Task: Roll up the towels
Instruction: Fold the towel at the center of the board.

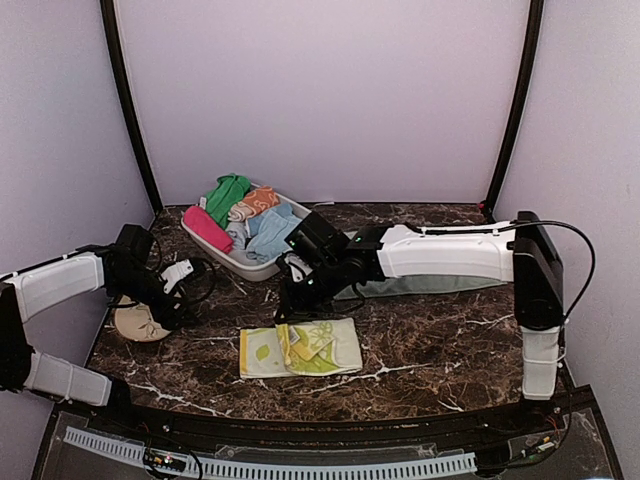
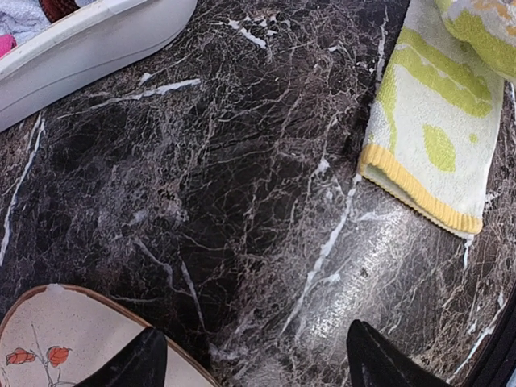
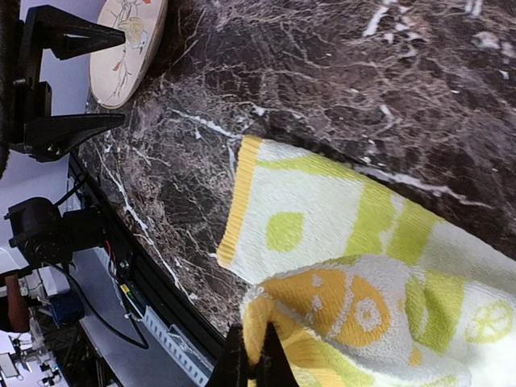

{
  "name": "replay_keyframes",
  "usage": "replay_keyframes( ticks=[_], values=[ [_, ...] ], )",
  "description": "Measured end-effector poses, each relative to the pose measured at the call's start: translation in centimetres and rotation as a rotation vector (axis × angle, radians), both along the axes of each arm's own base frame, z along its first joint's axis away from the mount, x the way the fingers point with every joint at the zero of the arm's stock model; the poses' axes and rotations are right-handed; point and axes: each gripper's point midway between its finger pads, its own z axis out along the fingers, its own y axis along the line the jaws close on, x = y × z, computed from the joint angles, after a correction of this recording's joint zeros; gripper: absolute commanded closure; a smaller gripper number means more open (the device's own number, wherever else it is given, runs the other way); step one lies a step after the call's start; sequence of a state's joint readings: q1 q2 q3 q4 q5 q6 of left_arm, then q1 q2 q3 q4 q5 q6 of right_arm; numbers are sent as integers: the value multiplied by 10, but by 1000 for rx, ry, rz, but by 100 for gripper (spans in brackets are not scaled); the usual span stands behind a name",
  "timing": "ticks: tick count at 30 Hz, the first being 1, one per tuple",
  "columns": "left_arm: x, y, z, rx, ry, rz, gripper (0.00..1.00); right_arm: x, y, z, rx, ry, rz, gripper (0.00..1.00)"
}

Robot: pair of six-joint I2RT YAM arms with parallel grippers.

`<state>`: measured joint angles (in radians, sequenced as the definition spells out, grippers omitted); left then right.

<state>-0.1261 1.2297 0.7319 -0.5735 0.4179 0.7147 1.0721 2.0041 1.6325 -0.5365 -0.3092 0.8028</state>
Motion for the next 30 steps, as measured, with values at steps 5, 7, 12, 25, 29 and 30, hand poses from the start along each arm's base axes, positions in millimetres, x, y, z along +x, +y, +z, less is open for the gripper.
replay_keyframes(
  ticks=[5,7,12,25,29,30],
  values=[
    [-1,3,-3,0,4,-1,21,-5,25,-12,32,39,42,100],
    [-2,3,-3,0,4,-4,21,-6,30,-15,42,51,50,100],
    [-2,6,-5,3,5,-2,22,-3,45,-20,75,68,60,100],
    [-7,6,-7,9,18,-15,21,6,62,-60,59,93,33,47],
    [-9,6,-7,8,26,-21,22,9,63,-55,77,97,34,48],
    [-9,5,-7,6,27,-23,22,11,61,-53,87,92,31,48]
  ],
)
